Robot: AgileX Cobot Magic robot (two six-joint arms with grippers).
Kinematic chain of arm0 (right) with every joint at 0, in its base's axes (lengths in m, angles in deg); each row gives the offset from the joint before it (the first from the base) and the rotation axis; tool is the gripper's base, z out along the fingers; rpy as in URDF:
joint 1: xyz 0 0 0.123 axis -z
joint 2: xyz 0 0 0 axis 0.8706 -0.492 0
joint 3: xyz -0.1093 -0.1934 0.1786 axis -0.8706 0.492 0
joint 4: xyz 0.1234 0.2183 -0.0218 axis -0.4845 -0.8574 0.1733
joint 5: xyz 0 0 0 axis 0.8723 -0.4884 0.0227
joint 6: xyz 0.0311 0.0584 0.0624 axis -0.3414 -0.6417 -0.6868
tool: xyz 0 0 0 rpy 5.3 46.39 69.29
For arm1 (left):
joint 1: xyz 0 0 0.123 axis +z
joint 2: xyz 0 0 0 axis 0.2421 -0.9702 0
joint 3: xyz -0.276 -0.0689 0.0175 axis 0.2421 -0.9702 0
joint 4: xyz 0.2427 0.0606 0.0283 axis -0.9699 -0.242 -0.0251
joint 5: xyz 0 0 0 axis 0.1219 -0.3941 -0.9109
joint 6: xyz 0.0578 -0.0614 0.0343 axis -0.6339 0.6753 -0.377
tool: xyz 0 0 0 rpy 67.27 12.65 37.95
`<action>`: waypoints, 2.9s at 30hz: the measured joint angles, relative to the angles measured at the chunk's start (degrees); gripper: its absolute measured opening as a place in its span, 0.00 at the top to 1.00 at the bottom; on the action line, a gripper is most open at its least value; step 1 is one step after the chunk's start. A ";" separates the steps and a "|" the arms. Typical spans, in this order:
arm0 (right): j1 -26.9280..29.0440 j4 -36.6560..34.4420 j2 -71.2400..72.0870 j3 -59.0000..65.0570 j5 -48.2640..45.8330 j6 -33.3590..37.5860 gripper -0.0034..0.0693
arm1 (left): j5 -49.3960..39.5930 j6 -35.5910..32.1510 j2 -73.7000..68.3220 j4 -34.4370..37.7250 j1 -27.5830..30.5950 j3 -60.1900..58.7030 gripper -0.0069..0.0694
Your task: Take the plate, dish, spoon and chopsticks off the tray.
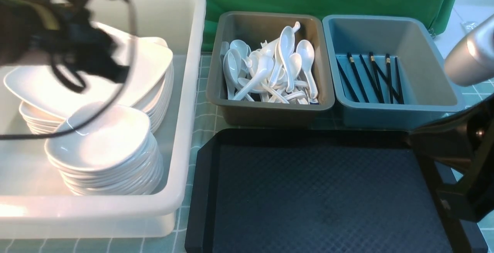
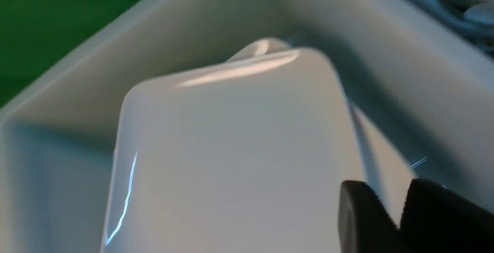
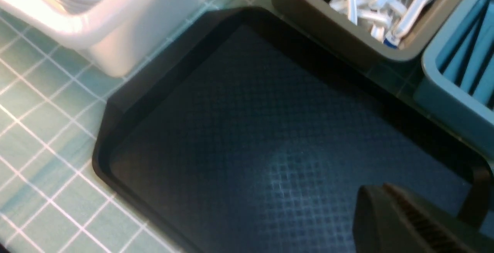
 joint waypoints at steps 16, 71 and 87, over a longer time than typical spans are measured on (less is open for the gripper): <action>0.00 -0.84 0.00 0.51 -0.78 1.48 0.88 | -1.80 5.90 -18.33 1.71 19.82 12.60 0.89; 0.00 0.38 0.00 1.34 2.19 3.62 0.86 | -27.00 6.24 -24.82 10.57 19.18 30.18 0.84; 0.00 2.13 0.00 1.34 -0.39 -4.30 0.85 | 5.32 -0.92 32.50 29.36 -18.48 -15.15 0.84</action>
